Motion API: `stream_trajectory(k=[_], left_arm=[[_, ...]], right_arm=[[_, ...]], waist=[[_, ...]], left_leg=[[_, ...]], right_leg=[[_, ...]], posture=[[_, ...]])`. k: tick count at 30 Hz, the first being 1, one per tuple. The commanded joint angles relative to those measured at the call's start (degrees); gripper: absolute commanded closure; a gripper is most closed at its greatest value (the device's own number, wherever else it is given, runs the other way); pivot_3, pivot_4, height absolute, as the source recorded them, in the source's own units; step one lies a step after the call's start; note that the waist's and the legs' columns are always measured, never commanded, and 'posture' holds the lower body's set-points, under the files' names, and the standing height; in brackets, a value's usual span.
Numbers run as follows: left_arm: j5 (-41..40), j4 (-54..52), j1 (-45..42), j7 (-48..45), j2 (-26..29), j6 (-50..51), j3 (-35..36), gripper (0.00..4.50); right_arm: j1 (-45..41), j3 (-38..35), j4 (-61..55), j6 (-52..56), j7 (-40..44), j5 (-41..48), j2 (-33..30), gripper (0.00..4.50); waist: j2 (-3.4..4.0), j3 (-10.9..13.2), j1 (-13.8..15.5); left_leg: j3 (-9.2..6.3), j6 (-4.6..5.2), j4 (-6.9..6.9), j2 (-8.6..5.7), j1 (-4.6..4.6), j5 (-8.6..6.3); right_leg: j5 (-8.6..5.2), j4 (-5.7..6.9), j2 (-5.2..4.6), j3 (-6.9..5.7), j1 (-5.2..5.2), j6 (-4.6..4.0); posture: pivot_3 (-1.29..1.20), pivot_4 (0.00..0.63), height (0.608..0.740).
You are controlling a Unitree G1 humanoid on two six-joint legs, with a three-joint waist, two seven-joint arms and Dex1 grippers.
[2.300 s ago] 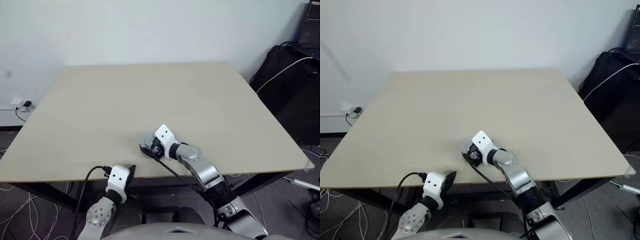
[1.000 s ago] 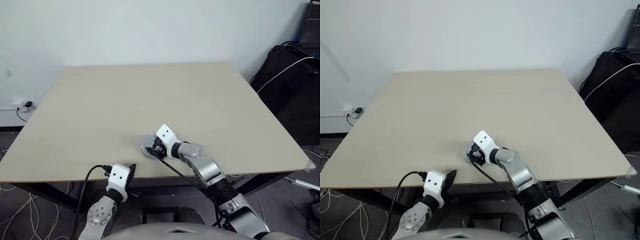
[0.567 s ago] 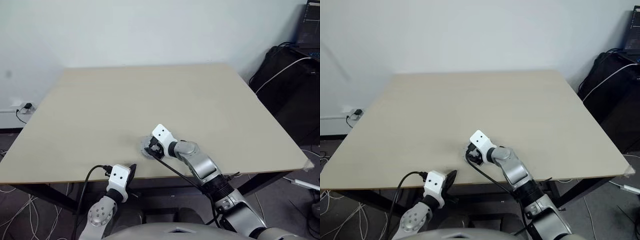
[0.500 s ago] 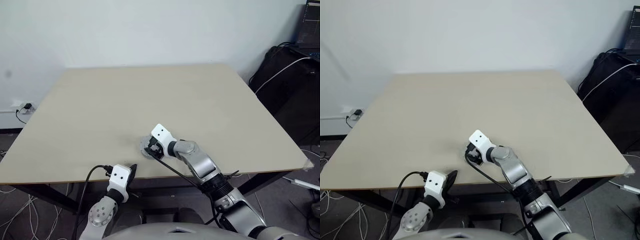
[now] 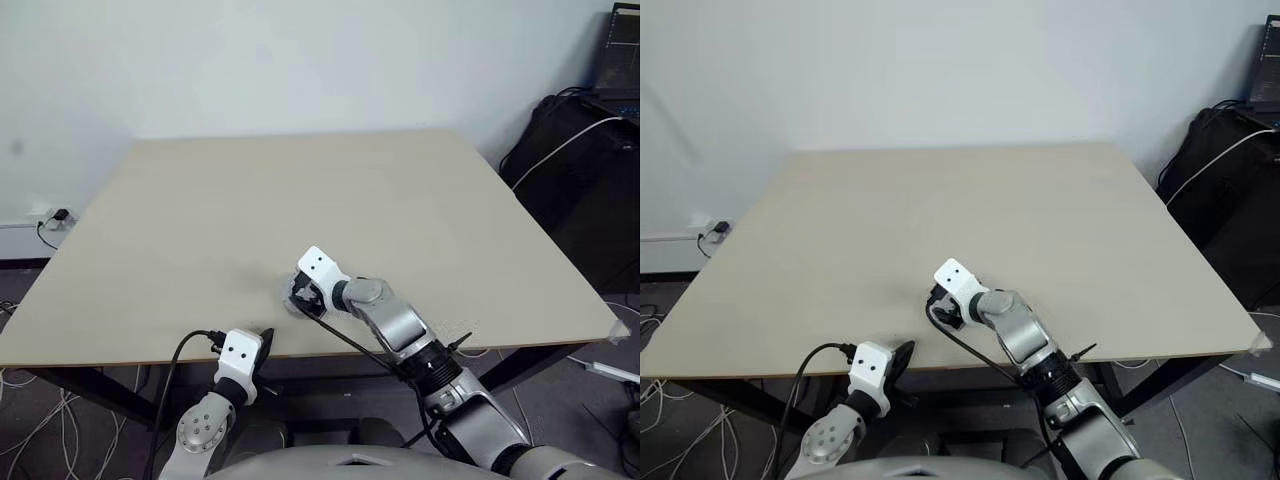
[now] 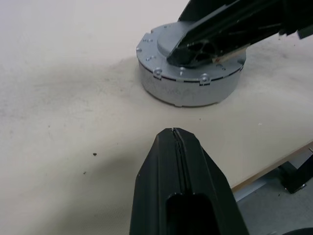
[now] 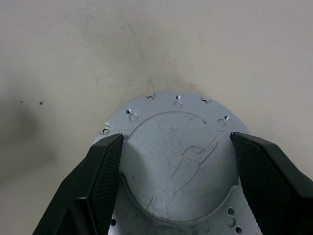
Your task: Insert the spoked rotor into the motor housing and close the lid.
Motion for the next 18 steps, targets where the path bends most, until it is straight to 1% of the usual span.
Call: stream_trajectory(k=[1,11,18], left_arm=[[0.26,-3.65,-0.69,0.05,0.11,0.33,-0.36,4.50],[-0.03,-2.93,-0.96,-0.08,0.49,0.24,-0.04,4.50],[0.11,-2.96,-0.69,-0.01,0.46,0.09,-0.26,4.50]], right_arm=[[0.38,0.73,1.38,4.84,-0.20,-0.89,-0.98,1.31],[-0.12,0.45,1.65,7.20,-1.75,-0.89,-0.60,1.31],[-0.18,-1.15,1.23,7.62,-3.75,-0.61,0.03,1.31]], waist=[[0.04,-0.03,0.03],[0.09,-0.06,0.11],[0.09,-0.06,0.10]], left_leg=[[0.00,0.00,0.00,0.00,0.00,0.00],[-0.01,0.00,-0.03,-0.05,0.00,-0.01],[-0.01,-0.01,-0.03,-0.05,0.00,-0.02]], right_leg=[[0.00,-0.01,0.00,0.00,0.01,0.00],[-0.01,-0.03,-0.09,-0.03,0.01,0.01],[-0.04,-0.03,-0.11,-0.04,0.01,-0.03]], posture=[[0.00,0.000,0.740],[0.00,0.000,0.740],[0.00,0.000,0.740]])
